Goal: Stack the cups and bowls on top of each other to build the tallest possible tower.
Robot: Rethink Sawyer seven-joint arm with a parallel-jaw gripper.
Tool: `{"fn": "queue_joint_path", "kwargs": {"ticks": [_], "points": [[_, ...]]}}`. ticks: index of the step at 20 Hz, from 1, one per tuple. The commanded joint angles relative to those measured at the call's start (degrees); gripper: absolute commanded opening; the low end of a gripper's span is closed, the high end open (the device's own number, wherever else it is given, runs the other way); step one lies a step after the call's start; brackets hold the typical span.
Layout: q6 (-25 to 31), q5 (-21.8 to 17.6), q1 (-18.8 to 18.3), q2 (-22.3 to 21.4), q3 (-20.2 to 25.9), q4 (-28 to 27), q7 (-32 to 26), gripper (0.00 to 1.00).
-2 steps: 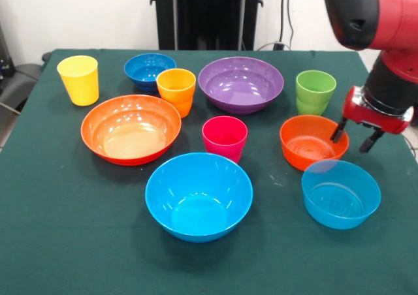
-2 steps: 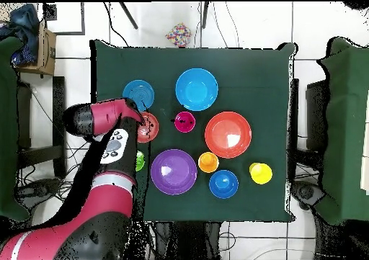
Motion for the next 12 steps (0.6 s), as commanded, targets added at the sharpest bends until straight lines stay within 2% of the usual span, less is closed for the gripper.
{"fn": "queue_joint_path", "kwargs": {"ticks": [1, 7, 12], "points": [[6.37, 2.82, 0.46, 3.06, 1.14, -6.95, 13.17, 1.0], [5.49, 3.83, 1.06, 4.26, -0.31, -7.66, 13.3, 1.0], [5.28, 3.37, 1.06, 4.51, -1.15, -6.31, 10.36, 1.0]]}}
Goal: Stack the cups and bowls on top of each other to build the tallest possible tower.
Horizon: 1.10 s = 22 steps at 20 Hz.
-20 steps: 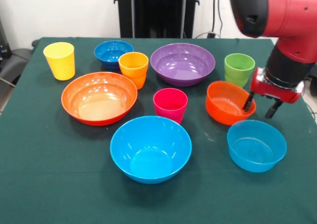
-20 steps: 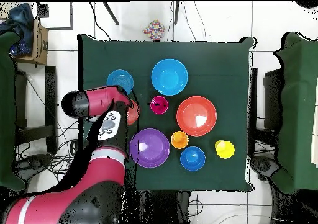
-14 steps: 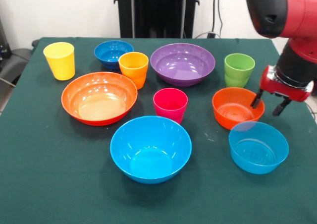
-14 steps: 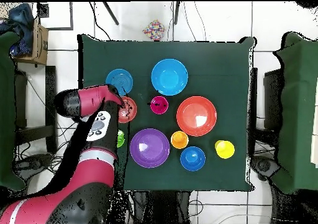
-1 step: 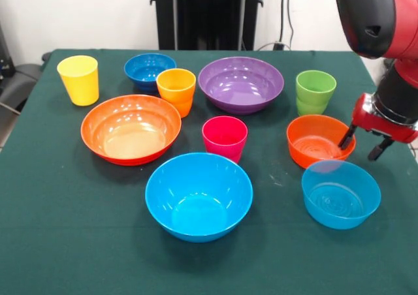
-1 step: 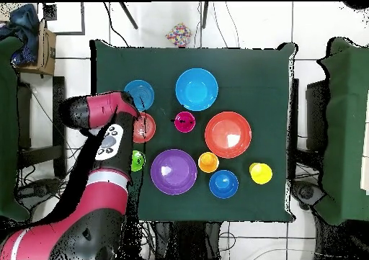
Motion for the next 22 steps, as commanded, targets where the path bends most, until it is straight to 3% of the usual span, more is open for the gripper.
{"fn": "queue_joint_path", "kwargs": {"ticks": [1, 8, 19, 22], "points": [[2.71, 0.15, 0.18, 1.74, 1.3, -1.46, 9.75, 1.0], [-2.66, 2.33, -1.2, 2.35, 2.56, 2.1, 10.62, 1.0], [4.22, -0.77, -0.3, 4.26, -0.91, -2.26, 6.19, 1.0], [2.69, -0.56, 0.0, 3.97, -1.02, -1.12, 6.59, 1.0]]}}
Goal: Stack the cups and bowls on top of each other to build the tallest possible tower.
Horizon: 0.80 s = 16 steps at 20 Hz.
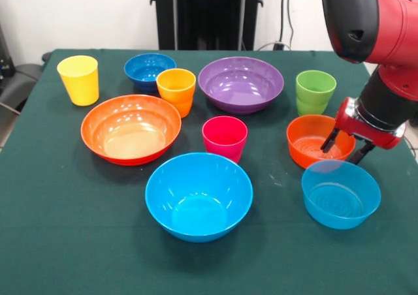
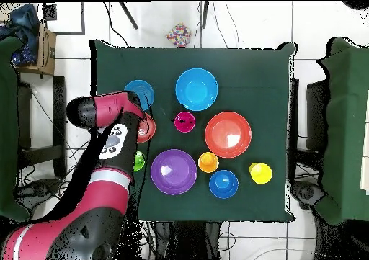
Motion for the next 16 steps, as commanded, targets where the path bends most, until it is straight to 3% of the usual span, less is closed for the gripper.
{"fn": "queue_joint_path", "kwargs": {"ticks": [1, 9, 10, 16], "points": [[1.8, -1.28, -0.17, 1.83, 2.43, 0.12, 6.51, 1.0], [-0.92, -1.1, -0.44, 1.25, 2.72, 1.86, 6.72, 1.0], [-1.4, -0.97, -0.54, 1.11, 2.78, 2.25, 6.93, 0.0], [-3.35, -1.05, -1.15, 0.72, 3.29, 3.29, 6.16, 0.0]]}}
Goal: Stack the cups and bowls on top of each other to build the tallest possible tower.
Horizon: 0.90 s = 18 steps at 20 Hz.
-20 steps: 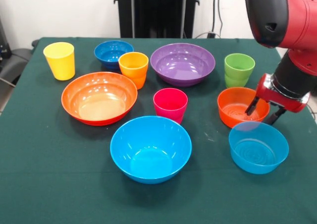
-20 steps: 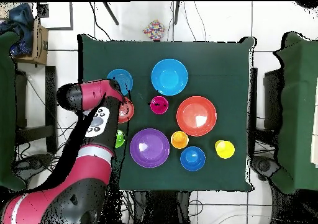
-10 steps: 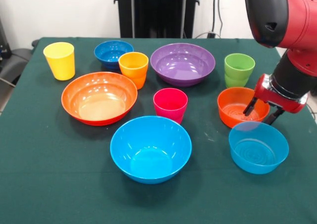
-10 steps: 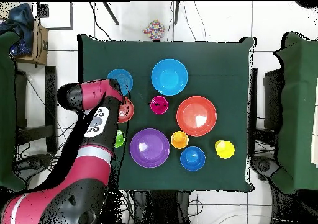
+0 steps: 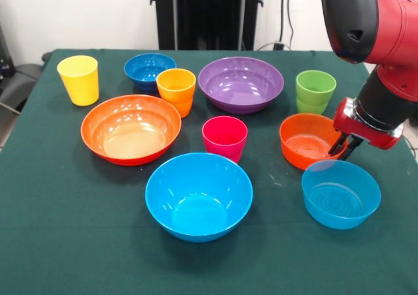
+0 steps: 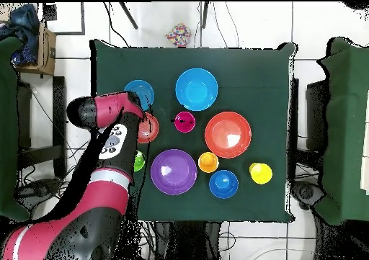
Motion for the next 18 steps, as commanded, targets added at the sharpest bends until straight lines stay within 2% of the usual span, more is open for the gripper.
{"fn": "queue_joint_path", "kwargs": {"ticks": [1, 8, 14, 18], "points": [[-3.23, -0.92, -1.21, 0.56, 3.64, 3.18, 6.25, 0.0], [-3.19, -0.55, -1.38, 0.32, 3.79, 3.4, 6.58, 0.0], [-5.98, -0.19, -1.45, 0.19, 3.9, 3.38, 7.62, 0.0], [-4.65, 0.5, -2.28, -2.66, 4.86, 5.51, 6.19, 0.0]]}}
